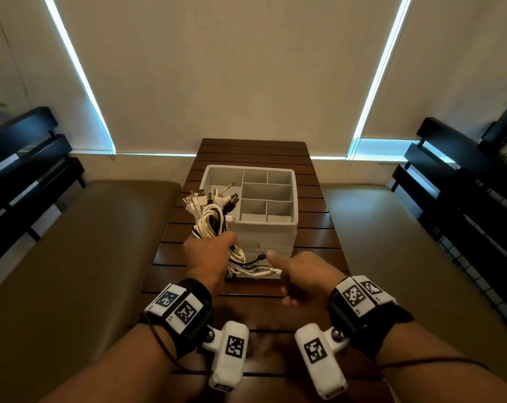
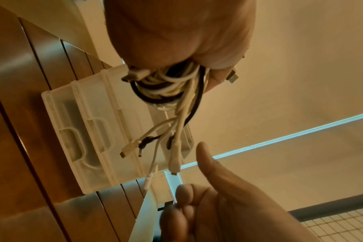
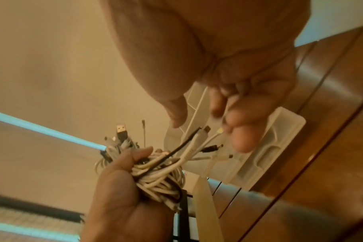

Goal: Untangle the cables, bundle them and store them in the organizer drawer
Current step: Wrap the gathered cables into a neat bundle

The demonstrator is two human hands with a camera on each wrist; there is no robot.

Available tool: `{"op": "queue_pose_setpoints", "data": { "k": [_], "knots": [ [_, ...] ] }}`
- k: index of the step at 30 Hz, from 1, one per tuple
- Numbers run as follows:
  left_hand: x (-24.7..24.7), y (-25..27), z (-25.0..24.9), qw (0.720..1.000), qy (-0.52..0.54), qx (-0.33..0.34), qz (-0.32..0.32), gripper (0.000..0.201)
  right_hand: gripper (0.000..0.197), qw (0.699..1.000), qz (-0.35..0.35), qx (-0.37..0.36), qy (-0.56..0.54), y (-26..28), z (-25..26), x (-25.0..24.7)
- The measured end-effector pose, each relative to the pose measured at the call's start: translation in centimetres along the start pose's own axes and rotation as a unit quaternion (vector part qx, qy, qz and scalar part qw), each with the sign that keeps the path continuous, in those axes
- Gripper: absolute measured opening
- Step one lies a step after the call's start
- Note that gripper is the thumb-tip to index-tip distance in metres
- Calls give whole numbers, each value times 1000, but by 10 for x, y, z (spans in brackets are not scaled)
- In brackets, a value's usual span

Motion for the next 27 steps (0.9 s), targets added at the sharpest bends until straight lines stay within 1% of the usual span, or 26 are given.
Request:
{"op": "queue_pose_setpoints", "data": {
  "k": [3,5,6,8,10,12,14,16,19,21,24,26,27],
  "knots": [
    [4,1,-2,1000,-1,23,14,20,66,993,103,42,45,6,-7,17],
    [8,2,1,999,5,16,44,20,69,987,153,46,13,2,-8,30],
    [10,3,3,998,10,12,64,18,66,987,156,44,-19,-1,-7,34],
    [13,6,5,995,19,8,98,13,50,985,142,33,-97,-5,-2,37],
    [12,10,6,992,36,-2,124,14,30,975,122,20,-186,-6,5,36],
    [10,10,8,986,55,-21,157,15,18,966,108,-5,-233,-6,11,35],
    [10,11,9,977,74,-39,198,14,13,973,83,-48,-208,-7,14,32],
    [9,11,10,969,93,-59,223,13,13,980,45,-101,-163,-5,19,27],
    [7,10,16,953,135,-115,246,26,13,972,2,-164,-168,0,29,22],
    [8,10,17,941,156,-139,265,28,18,966,-10,-195,-172,4,35,21],
    [10,10,13,924,180,-139,308,38,14,964,-2,-228,-138,9,41,24],
    [12,12,11,912,169,-150,341,42,8,965,26,-235,-112,12,43,27],
    [13,13,13,905,154,-162,363,47,6,966,39,-237,-100,14,45,28]
  ]
}}
Point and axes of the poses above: each hand's wrist, its own y-axis away from the middle knuckle, its own x-axis out of the palm, z = x × y, the point moved 6 cm from there along -y, towards the middle knuckle
